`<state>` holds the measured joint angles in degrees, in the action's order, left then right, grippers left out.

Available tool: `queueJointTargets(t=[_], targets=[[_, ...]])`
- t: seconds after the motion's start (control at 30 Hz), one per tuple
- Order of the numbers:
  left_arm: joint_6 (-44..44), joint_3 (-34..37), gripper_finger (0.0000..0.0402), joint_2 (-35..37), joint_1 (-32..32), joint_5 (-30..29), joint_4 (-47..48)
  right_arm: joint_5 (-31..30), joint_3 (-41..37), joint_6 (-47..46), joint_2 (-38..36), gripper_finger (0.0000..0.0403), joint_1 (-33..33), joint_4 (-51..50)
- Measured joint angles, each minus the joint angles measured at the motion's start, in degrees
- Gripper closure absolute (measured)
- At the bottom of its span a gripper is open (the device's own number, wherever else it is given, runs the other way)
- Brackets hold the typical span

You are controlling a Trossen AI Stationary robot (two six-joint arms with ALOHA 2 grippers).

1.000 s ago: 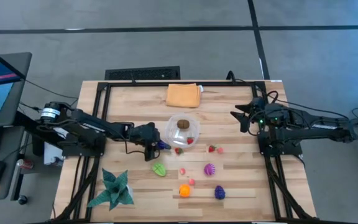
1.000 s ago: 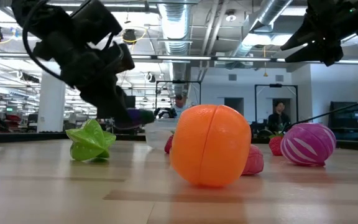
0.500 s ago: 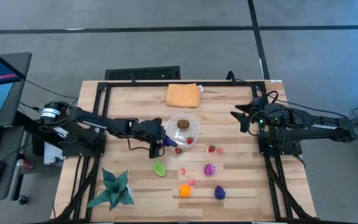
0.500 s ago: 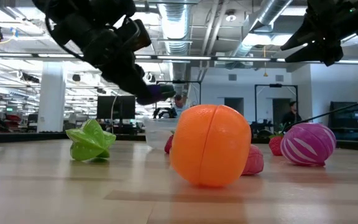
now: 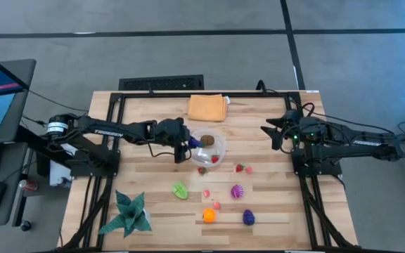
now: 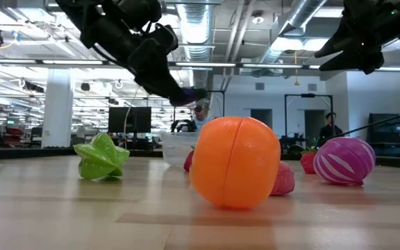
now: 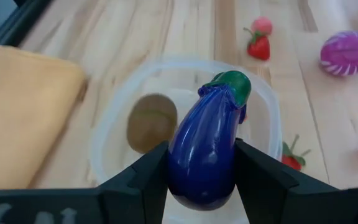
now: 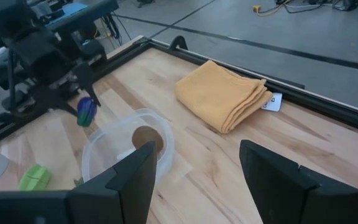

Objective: Pick and placing Produce into tupperware
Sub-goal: Put the violet eggplant into the transparent container

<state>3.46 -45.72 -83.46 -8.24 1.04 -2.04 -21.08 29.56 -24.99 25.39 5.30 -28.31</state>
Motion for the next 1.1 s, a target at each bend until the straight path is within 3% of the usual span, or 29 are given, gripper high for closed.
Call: queueJointTargets(t=[0.2, 0.57, 1.1], targets=[[1.88, -2.15, 0.0248, -1.07, -0.82, 0.87, 0.2, 0.0, 0.0, 0.12, 0.0, 0.0147, 0.0, -0.16], [2.28, -6.32, 0.0248, -9.56, -1.32, 4.5, 0.4, -0.01, 0.0, 0.54, 0.1, 0.0147, 0.03, 0.11], [5.86, -7.51, 0.0247, -10.34, -2.11, 4.46, 4.46, -0.03, 0.02, 0.13, 0.04, 0.0147, -0.02, 0.01]])
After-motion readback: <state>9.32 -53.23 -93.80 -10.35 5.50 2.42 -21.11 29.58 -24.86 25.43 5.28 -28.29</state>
